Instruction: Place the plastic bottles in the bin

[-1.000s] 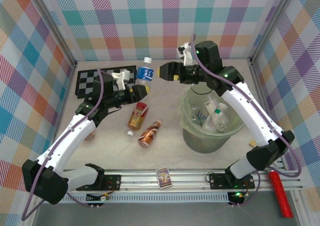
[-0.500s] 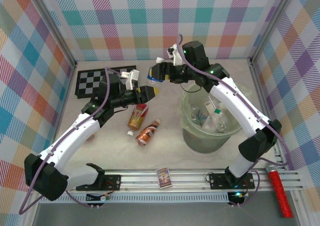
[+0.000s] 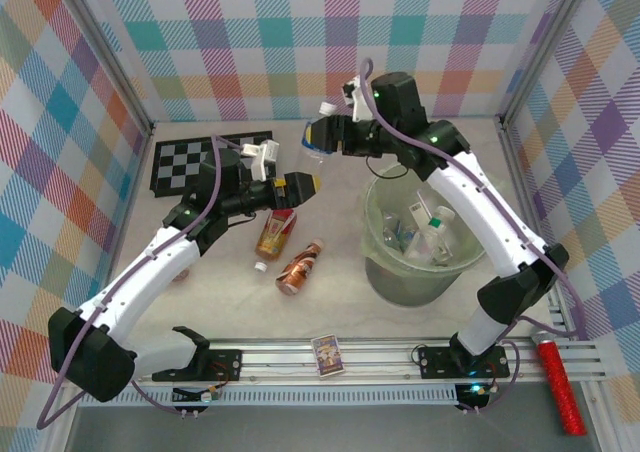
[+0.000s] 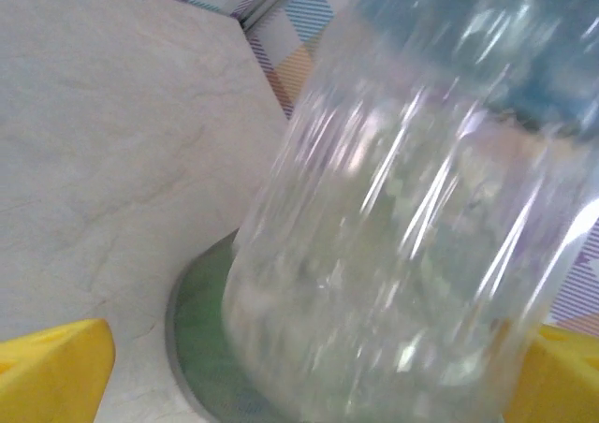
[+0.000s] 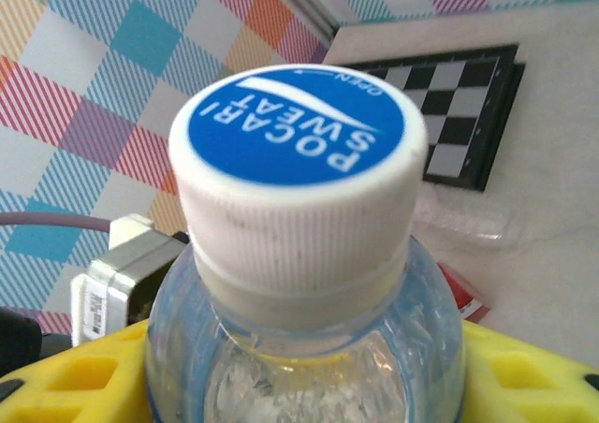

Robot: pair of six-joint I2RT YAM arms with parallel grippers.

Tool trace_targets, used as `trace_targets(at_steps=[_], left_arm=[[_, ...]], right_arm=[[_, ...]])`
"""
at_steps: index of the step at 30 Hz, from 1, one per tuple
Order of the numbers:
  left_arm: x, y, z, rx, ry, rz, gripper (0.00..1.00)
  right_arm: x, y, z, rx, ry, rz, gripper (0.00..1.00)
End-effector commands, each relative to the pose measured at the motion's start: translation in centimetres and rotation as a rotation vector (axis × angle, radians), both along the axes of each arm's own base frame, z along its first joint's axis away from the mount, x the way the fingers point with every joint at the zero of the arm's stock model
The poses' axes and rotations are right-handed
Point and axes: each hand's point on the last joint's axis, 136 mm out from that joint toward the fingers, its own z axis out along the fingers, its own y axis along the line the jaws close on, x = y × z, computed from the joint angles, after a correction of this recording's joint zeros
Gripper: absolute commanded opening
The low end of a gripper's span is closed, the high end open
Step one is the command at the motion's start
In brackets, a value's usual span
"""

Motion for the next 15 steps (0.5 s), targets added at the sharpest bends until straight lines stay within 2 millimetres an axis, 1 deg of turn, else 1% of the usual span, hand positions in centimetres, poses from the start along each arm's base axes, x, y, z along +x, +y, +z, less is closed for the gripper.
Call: trace_targets(at_steps=[1, 2, 4, 5, 7, 8, 11, 13, 15], left_arm=[[0.0, 1.9, -0.3, 0.095, -0.041, 0.071, 1.00], [0.4, 2.6, -1.2, 0.127, -0.021, 0.105, 1.00], [1.3, 4.3, -3.8, 0.204, 0.053, 0.180, 1.00], [1.7, 5.2, -5.1, 0.239, 0.095, 0.216, 1.00], [2.6, 6.6, -7.1, 0.274, 0.153, 0.270, 1.00], [3.0, 7.3, -7.8, 0.282, 0.175, 0.295, 1.00], [3.9, 8.8, -9.3, 0.305, 0.214, 0.347, 1.00], [4.3, 9.6, -10.2, 0.345, 0.222, 0.366, 1.00], [4.6, 10.3, -11.2, 0.407, 0.232, 0.380, 1.00]], right_arm=[[-1.9, -4.7, 3.9, -0.046, -0.099, -0.085, 0.52], [-2.3, -5.9, 4.2, -0.061, -0.104, -0.114, 0.51], [-3.3, -8.6, 4.6, -0.094, -0.102, -0.176, 0.49], [-3.9, -10.2, 4.7, -0.112, -0.095, -0.209, 0.49], [-5.2, -13.0, 4.5, -0.149, -0.071, -0.272, 0.48], [-5.9, -14.5, 4.4, -0.168, -0.063, -0.311, 0.48], [-7.8, -18.3, 3.6, -0.227, -0.025, -0.408, 0.46], [-8.6, -20.2, 2.6, -0.277, 0.005, -0.465, 0.45], [-8.9, -21.4, 1.4, -0.319, 0.037, -0.501, 0.44]])
